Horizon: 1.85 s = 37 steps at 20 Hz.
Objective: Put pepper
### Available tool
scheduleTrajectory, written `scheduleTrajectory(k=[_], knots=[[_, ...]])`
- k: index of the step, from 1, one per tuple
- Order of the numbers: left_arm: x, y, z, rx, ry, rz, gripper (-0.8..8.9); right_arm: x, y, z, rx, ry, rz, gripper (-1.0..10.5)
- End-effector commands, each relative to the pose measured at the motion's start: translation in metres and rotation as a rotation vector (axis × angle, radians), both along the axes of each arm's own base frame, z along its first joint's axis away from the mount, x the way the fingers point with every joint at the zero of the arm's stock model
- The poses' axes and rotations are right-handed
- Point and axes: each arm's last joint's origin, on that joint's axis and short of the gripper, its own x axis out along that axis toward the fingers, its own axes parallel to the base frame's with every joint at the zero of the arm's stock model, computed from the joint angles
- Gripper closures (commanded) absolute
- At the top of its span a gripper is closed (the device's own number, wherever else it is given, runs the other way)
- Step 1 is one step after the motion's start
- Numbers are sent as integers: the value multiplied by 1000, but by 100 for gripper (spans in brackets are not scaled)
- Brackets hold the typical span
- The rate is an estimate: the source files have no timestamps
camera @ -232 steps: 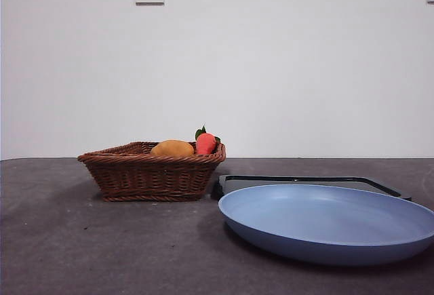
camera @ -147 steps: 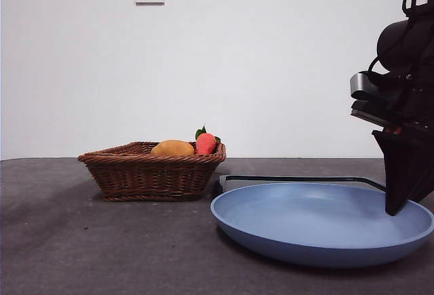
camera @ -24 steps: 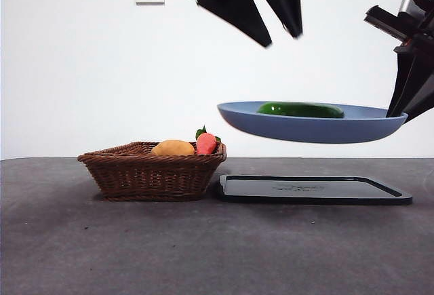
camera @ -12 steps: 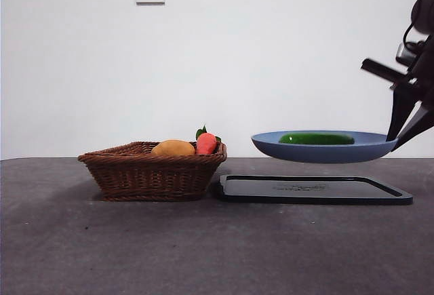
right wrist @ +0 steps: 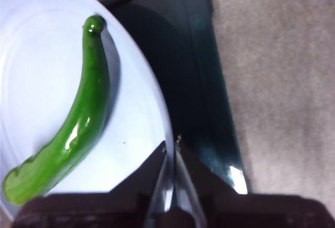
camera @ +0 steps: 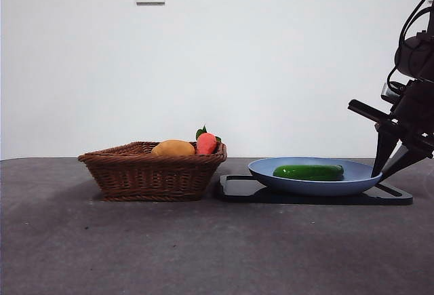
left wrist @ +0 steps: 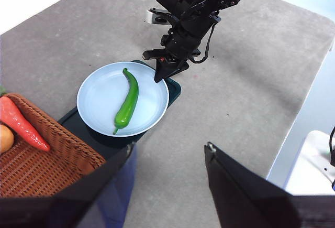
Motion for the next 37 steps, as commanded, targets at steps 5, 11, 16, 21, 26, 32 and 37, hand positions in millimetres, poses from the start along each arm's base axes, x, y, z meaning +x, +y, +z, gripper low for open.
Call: scheduleTrajectory(k=[5, 11, 16, 21, 26, 32, 37], knots=[[0, -2, 4, -22, 0, 4, 579, 6, 1, -2, -12, -15, 16, 821], [0, -2, 4, -16, 3, 5, 579, -11, -3, 45, -45, -123, 55, 764], [0, -2, 4, -12, 2, 3, 580, -74, 6, 129, -89, -243, 170, 765], [-1, 0, 1, 13, 21, 2, 581, -167, 24, 186, -122, -281, 339, 767], [-3, 2, -3, 51, 51, 2, 582, -240, 33, 207, -114, -291, 454, 782], [-4, 3, -6, 83, 76, 3, 787, -271, 32, 213, -135, -338, 549, 943], [-4, 3, -6, 80, 74, 3, 806, -270, 32, 213, -132, -336, 542, 940]])
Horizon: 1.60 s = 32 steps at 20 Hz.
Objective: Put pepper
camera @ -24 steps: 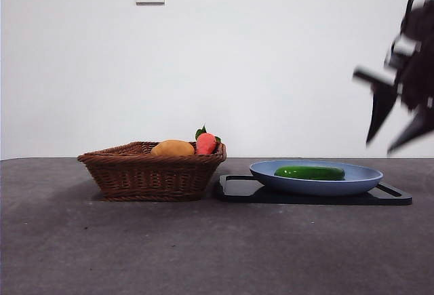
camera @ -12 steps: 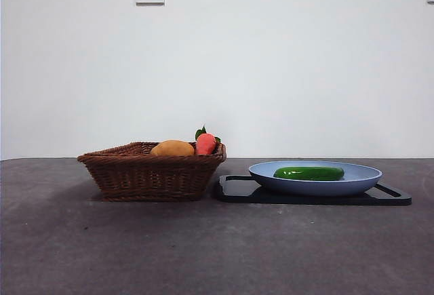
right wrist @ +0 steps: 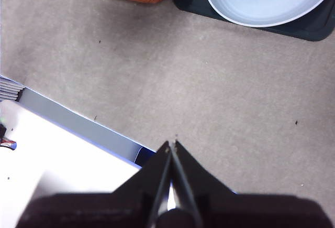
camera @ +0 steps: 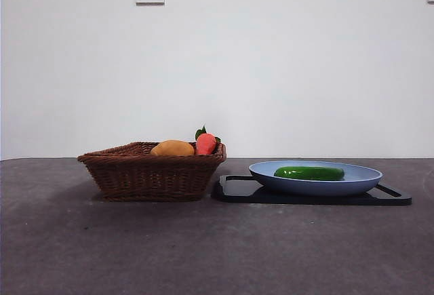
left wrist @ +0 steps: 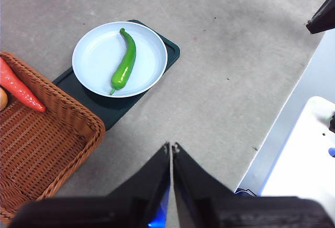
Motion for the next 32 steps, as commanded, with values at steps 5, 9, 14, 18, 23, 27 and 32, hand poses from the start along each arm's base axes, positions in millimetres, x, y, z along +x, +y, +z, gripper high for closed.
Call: scheduleTrajectory(k=[5, 9, 14, 18, 23, 27, 32], knots=[[0, -3, 5, -19, -10, -5, 806, 0, 0, 3, -6, -1, 9, 936], [0, -3, 5, -19, -10, -5, 806, 0, 0, 3, -6, -1, 9, 936], [4, 0, 7, -14, -58, 27, 806, 0, 0, 3, -6, -1, 9, 936], [28, 15, 33, -136, -326, 176, 806, 0, 0, 3, -6, -1, 9, 936], [39, 72, 73, -313, -610, 373, 806, 0, 0, 3, -6, -1, 9, 936], [18, 125, 87, -310, -706, 515, 806, 0, 0, 3, -6, -1, 9, 936], [-18, 167, 58, -277, -846, 731, 805, 0, 0, 3, -6, -1, 9, 936]])
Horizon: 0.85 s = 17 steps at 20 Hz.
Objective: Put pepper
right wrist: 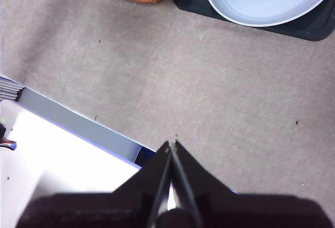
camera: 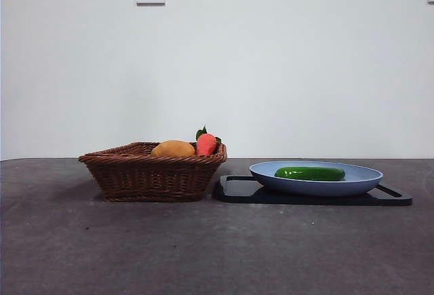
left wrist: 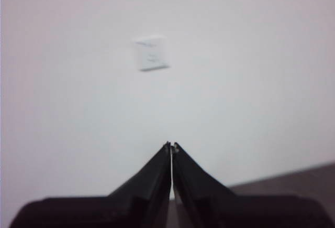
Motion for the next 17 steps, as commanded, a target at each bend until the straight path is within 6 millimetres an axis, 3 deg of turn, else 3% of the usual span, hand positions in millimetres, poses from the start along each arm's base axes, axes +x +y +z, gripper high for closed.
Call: scheduleTrajectory(k=[1, 5, 12, 17], knots=[[-7, 8, -22, 7, -57, 67, 805, 0, 0, 3, -5, -1, 9, 936], [-17, 18, -91, 1, -136, 152, 806, 0, 0, 3, -5, -1, 9, 936], [-24, 21, -219, -79, -53, 168, 806, 0, 0, 3, -5, -1, 9, 936], [-25, 21, -280, -105, 21, 170, 806, 0, 0, 3, -5, -1, 9, 936]])
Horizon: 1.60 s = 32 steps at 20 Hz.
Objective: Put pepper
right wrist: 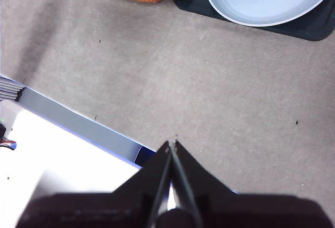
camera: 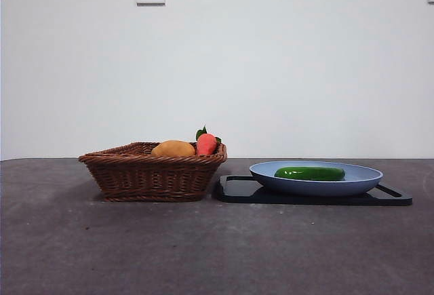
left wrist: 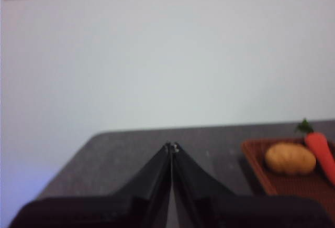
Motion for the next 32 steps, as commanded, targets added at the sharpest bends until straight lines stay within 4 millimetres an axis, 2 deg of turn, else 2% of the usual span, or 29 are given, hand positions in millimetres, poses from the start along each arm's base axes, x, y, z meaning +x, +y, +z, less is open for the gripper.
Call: scheduleTrajectory(k=[1, 6, 14, 30, 32], knots=[[1, 0, -19, -31, 13, 1, 806, 0, 0, 3, -5, -1, 9, 936], [3, 1, -51, -71, 70, -1, 806, 0, 0, 3, -5, -1, 9, 936], [-1, 0, -68, -77, 240, 5, 805, 0, 0, 3, -5, -1, 9, 936], [-1, 0, -70, -78, 256, 0, 806, 0, 0, 3, -5, -1, 9, 936], [-1, 0, -70, -78, 256, 0, 806, -1, -2, 5, -41, -75, 47, 936]])
